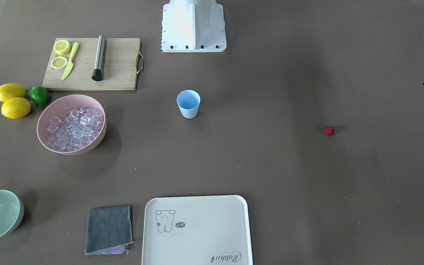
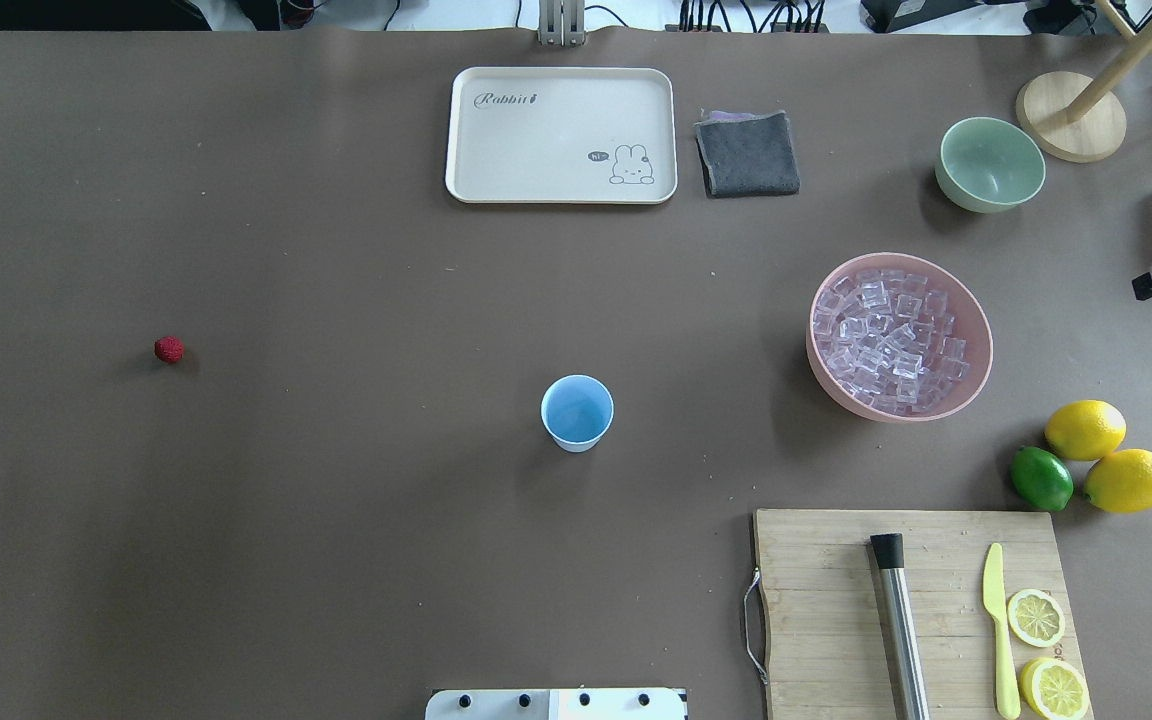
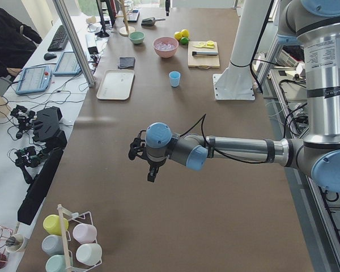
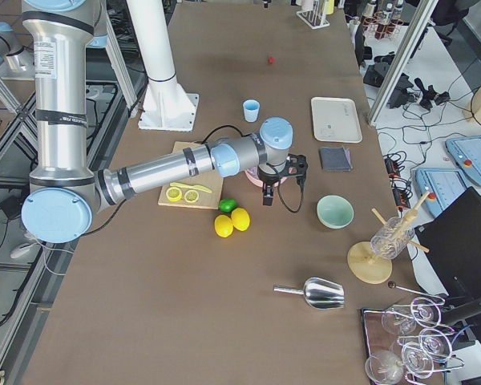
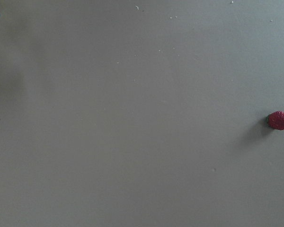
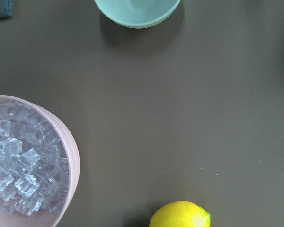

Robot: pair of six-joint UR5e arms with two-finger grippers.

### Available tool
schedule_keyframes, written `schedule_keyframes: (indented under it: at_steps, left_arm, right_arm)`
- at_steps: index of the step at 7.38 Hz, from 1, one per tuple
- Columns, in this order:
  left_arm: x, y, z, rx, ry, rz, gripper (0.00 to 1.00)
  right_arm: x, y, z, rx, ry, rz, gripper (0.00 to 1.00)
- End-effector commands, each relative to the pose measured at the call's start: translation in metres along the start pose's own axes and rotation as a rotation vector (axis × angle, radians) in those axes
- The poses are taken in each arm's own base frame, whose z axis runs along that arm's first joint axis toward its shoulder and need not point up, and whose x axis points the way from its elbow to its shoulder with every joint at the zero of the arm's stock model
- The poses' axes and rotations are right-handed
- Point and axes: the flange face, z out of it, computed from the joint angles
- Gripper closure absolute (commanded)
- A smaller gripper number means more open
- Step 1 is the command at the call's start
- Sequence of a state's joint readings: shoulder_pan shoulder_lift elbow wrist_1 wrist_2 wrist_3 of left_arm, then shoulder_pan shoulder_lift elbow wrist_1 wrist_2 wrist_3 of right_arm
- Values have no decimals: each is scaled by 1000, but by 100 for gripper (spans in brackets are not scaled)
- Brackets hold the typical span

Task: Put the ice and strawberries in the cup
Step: 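Reach the right gripper down into the pink bowl and grasp an ice cube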

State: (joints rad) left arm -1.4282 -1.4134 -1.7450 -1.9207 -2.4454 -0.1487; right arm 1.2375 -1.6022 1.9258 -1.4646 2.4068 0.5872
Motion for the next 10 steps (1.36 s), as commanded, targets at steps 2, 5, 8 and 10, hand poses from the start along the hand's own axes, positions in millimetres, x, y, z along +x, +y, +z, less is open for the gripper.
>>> schedule_keyframes:
  at_steps: [2,5,8,10]
  left_arm:
    - [-3,0,2,-2,-1,-5,2]
    - [-2,3,1,-3,0,-6,2]
    - [-2,3,0,-1,1,-3,2]
    - [-1,5,0,12,3,-4,2]
  right_arm:
    - [-126,15,64,68,5,157,10]
    - [-183,29,94,69,6,193,10]
    - [-196,38,110,47,12,171,32]
    - [-211,32,127,35,18,157,44]
